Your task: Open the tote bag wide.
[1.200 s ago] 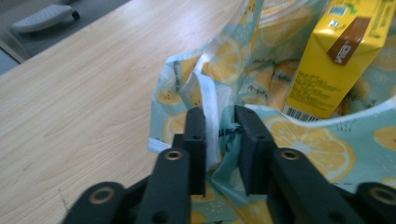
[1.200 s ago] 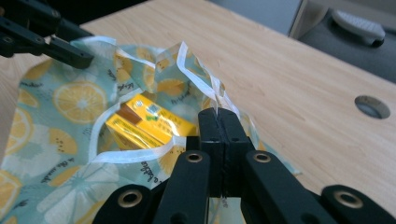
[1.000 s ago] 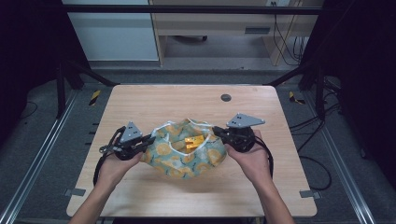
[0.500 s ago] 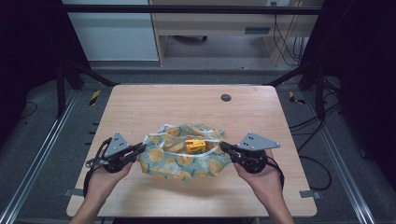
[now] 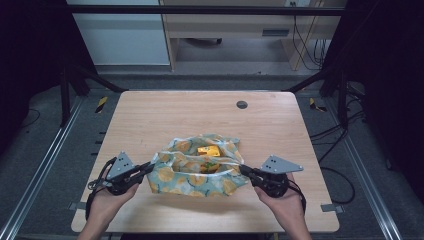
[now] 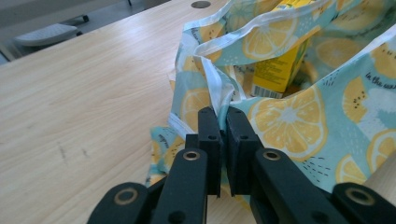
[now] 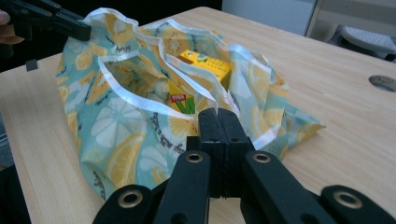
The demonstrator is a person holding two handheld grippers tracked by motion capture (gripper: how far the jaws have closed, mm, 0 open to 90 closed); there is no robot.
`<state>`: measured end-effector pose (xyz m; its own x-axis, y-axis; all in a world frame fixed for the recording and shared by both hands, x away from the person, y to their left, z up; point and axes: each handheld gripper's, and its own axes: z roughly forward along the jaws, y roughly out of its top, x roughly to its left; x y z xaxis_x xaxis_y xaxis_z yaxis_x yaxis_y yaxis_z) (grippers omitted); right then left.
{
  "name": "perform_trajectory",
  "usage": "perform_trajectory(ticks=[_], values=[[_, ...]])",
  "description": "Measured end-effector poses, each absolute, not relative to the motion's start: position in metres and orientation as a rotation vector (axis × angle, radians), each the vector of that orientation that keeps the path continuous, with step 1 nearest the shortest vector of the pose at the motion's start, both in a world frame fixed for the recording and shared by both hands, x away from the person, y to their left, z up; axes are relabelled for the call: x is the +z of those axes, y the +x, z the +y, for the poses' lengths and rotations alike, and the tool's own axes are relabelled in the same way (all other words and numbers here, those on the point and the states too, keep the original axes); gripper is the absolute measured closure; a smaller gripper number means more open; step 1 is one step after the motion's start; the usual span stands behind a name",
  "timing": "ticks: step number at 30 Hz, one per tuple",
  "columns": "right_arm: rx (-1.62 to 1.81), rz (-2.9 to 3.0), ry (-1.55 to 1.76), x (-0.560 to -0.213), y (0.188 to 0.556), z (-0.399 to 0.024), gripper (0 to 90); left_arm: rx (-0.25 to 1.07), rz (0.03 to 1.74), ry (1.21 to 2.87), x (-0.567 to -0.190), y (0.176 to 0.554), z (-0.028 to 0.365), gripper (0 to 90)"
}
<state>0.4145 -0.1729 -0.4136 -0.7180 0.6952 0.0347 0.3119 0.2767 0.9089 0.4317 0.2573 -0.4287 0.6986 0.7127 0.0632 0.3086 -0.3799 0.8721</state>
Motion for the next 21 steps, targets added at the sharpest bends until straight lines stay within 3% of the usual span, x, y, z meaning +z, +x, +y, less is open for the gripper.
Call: perform_trajectory(ticks=[21], values=[[1.162,2.368,0.981,-0.462,0.425,-0.179,89.9,0.502,0.791,2.098,-0.458,0.435,0.244,86.2]])
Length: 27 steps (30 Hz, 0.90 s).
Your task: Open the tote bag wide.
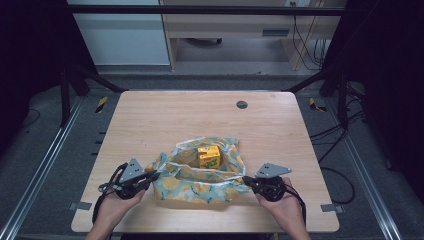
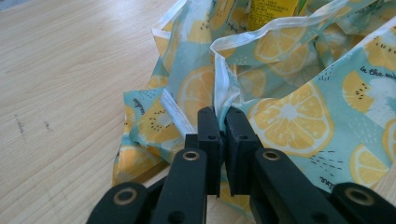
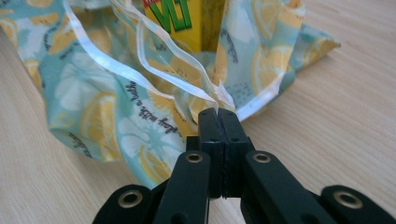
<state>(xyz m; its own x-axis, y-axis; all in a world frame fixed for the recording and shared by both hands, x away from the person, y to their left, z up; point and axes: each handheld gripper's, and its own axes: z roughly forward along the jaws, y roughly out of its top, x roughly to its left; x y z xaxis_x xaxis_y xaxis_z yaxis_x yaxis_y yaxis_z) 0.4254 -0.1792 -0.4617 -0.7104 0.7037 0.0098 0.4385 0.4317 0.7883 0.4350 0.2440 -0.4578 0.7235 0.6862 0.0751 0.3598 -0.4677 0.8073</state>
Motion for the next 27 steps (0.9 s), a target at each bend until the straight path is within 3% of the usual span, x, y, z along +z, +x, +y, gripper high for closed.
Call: perform_trajectory(ticks=[7,13,18,23,27], values=[[1.115,2.390,0.980,-0.467,0.427,-0.179,86.8,0.491,0.793,2.125,-0.463,0.437,0.240,86.3],[1.140,2.361,0.960,-0.463,0.424,-0.179,54.3,0.499,0.774,2.140,-0.465,0.435,0.236,86.2],[1.150,2.331,0.935,-0.448,0.422,-0.177,32.9,0.504,0.771,2.140,-0.465,0.434,0.236,86.0],[1.181,2.281,0.898,-0.415,0.425,-0.175,27.7,0.514,0.768,2.137,-0.465,0.434,0.236,85.8],[1.150,2.288,0.855,-0.397,0.442,-0.168,32.2,0.521,0.767,2.132,-0.464,0.434,0.236,85.7]])
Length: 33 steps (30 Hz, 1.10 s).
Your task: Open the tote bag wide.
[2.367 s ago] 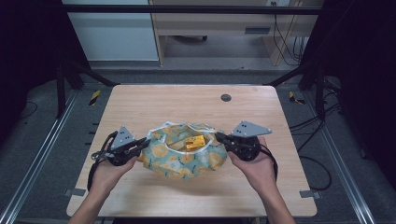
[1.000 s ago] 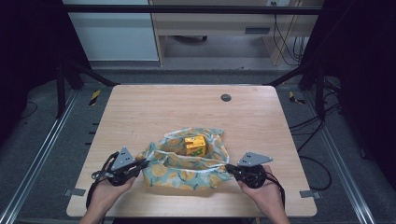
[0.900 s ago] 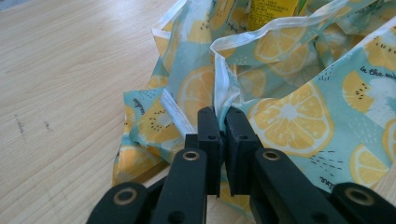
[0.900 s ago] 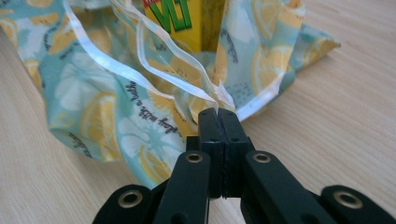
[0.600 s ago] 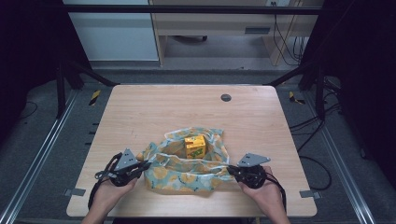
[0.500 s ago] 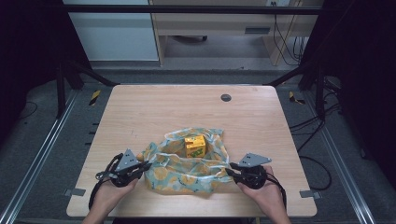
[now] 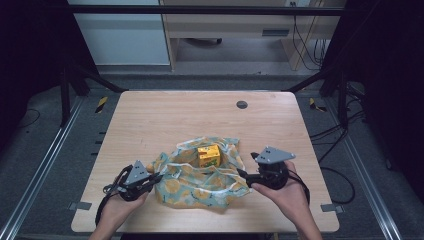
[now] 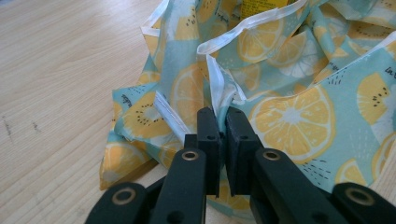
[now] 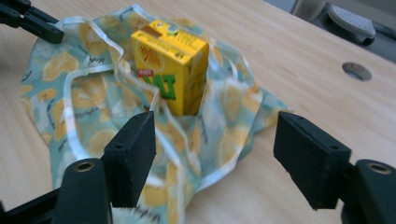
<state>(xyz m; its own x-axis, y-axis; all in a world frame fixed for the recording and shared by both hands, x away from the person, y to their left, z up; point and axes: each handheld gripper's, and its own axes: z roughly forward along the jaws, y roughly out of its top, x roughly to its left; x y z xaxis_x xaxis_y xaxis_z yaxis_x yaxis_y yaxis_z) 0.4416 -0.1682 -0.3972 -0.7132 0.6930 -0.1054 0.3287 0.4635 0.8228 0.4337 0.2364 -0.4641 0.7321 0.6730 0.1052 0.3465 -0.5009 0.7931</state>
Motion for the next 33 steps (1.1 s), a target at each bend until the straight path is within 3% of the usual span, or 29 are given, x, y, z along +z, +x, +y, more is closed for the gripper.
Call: perform_trajectory(ticks=[6,9,13,15,20,24,33], values=[[1.082,2.330,0.891,-0.405,0.479,-0.152,43.9,0.532,0.759,2.131,-0.463,0.433,0.236,85.5],[1.095,2.343,0.935,-0.420,0.487,-0.144,44.2,0.538,0.756,2.131,-0.463,0.432,0.235,85.5],[1.081,2.386,0.984,-0.437,0.490,-0.136,35.2,0.540,0.750,2.134,-0.463,0.433,0.234,85.5],[1.049,2.402,0.987,-0.443,0.491,-0.132,38.3,0.542,0.750,2.131,-0.463,0.432,0.234,85.5],[1.017,2.358,0.985,-0.446,0.498,-0.130,68.1,0.543,0.744,2.112,-0.460,0.431,0.234,85.7],[1.046,2.298,0.993,-0.441,0.506,-0.134,83.9,0.556,0.735,2.099,-0.459,0.432,0.232,85.9],[1.103,2.227,1.050,-0.429,0.537,-0.136,90.0,0.581,0.718,2.081,-0.457,0.442,0.224,86.3]])
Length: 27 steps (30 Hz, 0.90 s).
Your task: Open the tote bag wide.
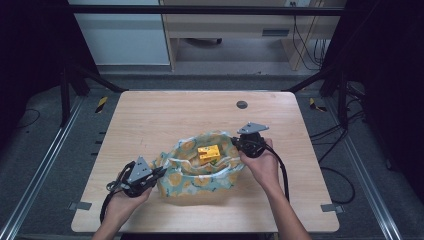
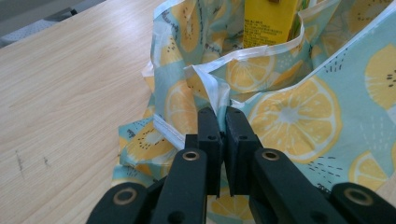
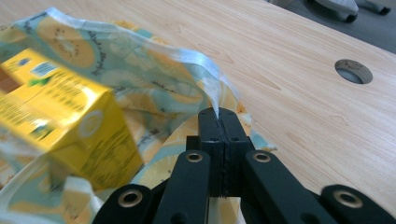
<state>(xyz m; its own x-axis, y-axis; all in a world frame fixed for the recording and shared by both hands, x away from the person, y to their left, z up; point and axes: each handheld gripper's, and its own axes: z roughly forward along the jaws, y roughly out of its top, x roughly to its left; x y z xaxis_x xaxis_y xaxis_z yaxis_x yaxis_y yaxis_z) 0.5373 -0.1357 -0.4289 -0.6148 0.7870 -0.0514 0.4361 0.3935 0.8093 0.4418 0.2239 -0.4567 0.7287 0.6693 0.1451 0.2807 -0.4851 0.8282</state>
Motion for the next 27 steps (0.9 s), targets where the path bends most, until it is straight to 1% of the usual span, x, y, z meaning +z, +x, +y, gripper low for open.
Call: perform_trajectory(ticks=[11,21,27], values=[[1.076,2.218,1.196,-0.455,0.562,-0.149,90.0,0.550,0.748,2.170,-0.470,0.448,0.221,86.6],[1.048,2.241,1.182,-0.462,0.559,-0.150,90.0,0.530,0.734,2.209,-0.474,0.445,0.218,86.6],[1.017,2.258,1.173,-0.465,0.555,-0.149,89.7,0.492,0.707,2.249,-0.476,0.440,0.217,86.6]])
